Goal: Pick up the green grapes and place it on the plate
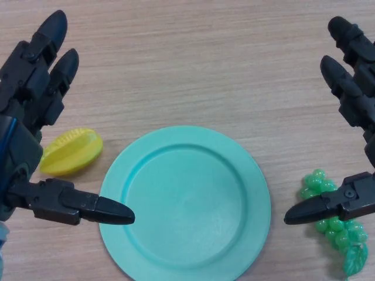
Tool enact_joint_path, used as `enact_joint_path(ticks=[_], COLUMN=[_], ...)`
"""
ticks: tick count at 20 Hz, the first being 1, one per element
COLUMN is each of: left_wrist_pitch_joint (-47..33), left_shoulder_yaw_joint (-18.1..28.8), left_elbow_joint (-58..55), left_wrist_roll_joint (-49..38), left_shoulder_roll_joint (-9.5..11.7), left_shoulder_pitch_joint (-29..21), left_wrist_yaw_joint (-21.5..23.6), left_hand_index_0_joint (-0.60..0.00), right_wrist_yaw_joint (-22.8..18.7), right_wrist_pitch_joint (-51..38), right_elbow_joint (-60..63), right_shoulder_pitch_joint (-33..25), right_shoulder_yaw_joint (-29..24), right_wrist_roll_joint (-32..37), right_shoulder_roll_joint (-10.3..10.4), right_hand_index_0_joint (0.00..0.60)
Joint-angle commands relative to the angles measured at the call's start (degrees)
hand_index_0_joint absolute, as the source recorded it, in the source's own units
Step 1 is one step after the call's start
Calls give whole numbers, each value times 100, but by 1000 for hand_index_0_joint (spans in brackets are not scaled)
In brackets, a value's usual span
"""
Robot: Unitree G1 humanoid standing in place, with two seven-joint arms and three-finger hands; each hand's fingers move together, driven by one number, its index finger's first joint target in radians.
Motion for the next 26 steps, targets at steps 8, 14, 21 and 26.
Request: enact_joint_path(ticks=[8,14,21,26], left_wrist_pitch_joint=[-639,-806,-1005,-1028], left_shoulder_yaw_joint=[284,242,87,170], left_elbow_joint=[-432,-309,-305,-359], left_wrist_roll_joint=[-60,28,301,242], left_shoulder_roll_joint=[70,37,-52,-74], left_shoulder_pitch_joint=[-21,38,160,229], left_wrist_yaw_joint=[-125,-162,-224,-230], left_hand_index_0_joint=[0,0,0,0], right_wrist_yaw_joint=[-86,-54,-69,-102], right_wrist_pitch_joint=[-979,-2095,-3526,-4283], right_elbow_joint=[-400,373,2592,4002], right_shoulder_pitch_joint=[46,668,1112,803], right_shoulder_yaw_joint=[-142,18,-61,-147], right_wrist_roll_joint=[-293,-1253,-2394,-2217], right_shoulder_roll_joint=[-27,133,112,-18], right_hand_index_0_joint=[0,0,0,0])
